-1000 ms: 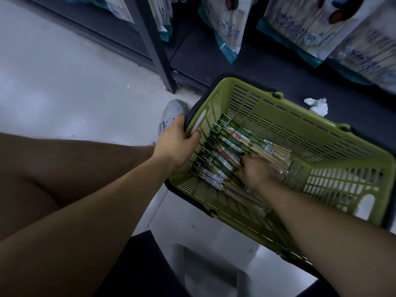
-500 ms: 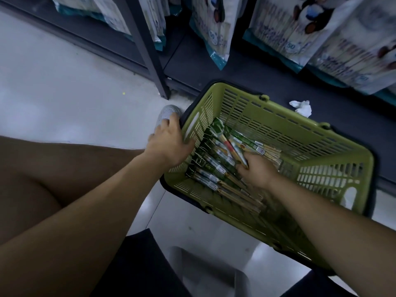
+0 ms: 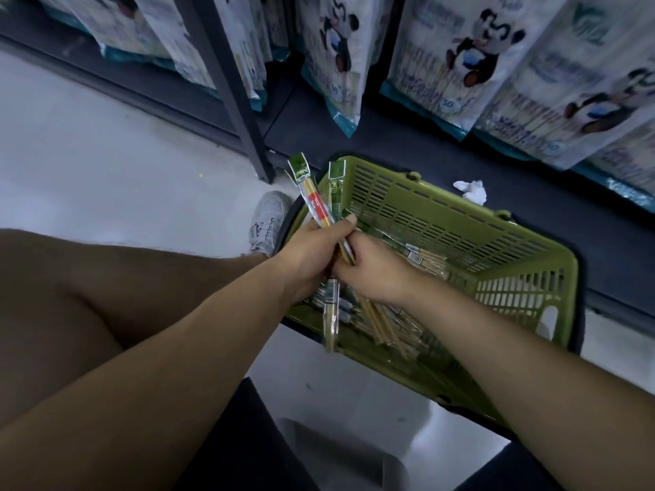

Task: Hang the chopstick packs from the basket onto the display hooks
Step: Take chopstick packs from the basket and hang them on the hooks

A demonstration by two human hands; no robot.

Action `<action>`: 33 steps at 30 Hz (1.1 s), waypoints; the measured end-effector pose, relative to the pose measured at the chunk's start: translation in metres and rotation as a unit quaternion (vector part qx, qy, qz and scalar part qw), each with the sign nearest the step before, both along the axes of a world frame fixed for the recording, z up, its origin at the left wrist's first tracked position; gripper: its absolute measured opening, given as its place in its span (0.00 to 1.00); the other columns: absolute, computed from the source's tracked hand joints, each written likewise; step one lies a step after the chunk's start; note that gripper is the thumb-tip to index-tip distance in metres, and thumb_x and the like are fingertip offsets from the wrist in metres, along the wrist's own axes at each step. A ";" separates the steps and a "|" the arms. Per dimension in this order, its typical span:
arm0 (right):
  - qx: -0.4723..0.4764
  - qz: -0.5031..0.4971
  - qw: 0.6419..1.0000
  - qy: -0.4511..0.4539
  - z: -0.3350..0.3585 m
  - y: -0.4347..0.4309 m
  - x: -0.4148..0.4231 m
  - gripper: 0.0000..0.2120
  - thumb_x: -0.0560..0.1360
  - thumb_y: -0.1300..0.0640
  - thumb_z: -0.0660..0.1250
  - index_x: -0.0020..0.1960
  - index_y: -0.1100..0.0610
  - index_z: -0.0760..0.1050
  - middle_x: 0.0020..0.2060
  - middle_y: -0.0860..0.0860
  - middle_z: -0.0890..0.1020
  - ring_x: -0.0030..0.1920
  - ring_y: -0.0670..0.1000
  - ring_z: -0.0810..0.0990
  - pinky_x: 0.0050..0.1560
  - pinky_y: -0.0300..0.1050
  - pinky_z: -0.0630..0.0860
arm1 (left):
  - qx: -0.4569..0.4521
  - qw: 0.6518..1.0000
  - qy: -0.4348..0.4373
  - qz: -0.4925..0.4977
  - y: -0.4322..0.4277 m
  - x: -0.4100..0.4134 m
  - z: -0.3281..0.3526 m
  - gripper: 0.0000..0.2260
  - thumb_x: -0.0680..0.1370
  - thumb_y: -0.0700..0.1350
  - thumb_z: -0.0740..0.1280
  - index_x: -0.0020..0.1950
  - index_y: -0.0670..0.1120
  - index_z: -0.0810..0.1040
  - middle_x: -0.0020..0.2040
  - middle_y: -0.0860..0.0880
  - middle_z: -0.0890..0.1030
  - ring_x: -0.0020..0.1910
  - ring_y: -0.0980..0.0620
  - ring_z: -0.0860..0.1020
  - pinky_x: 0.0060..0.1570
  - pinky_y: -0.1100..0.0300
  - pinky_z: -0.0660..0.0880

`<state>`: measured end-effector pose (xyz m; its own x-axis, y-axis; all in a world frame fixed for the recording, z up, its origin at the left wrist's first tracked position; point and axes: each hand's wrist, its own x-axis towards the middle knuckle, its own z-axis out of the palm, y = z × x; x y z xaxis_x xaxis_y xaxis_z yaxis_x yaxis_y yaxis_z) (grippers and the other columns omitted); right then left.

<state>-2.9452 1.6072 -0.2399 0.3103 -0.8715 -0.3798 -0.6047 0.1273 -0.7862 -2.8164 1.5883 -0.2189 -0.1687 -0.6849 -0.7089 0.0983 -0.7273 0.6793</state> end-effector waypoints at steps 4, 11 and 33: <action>0.089 -0.103 0.984 -0.118 -0.003 0.006 0.002 0.07 0.76 0.52 0.73 0.49 0.54 0.80 0.44 0.59 0.85 0.44 0.57 0.85 0.49 0.54 0.78 | -0.012 0.998 0.007 0.059 -0.003 0.001 0.002 0.10 0.85 0.47 0.64 0.60 0.40 0.74 0.45 0.42 0.84 0.43 0.44 0.84 0.42 0.52 0.83; 0.294 -0.210 0.911 -0.200 -0.007 0.024 -0.011 0.31 0.71 0.27 0.63 0.62 0.48 0.81 0.54 0.54 0.86 0.57 0.58 0.84 0.65 0.61 0.77 | -0.102 0.974 0.022 0.199 -0.028 0.016 0.006 0.07 0.85 0.47 0.65 0.54 0.45 0.70 0.33 0.50 0.79 0.34 0.50 0.82 0.43 0.49 0.84; 0.141 0.032 0.960 0.239 -0.100 0.052 -0.055 0.14 0.78 0.48 0.70 0.61 0.51 0.76 0.55 0.52 0.80 0.51 0.53 0.79 0.51 0.49 0.79 | -0.175 0.965 -0.197 0.003 -0.027 0.039 -0.010 0.07 0.80 0.47 0.67 0.48 0.44 0.76 0.29 0.48 0.79 0.25 0.49 0.78 0.29 0.56 0.78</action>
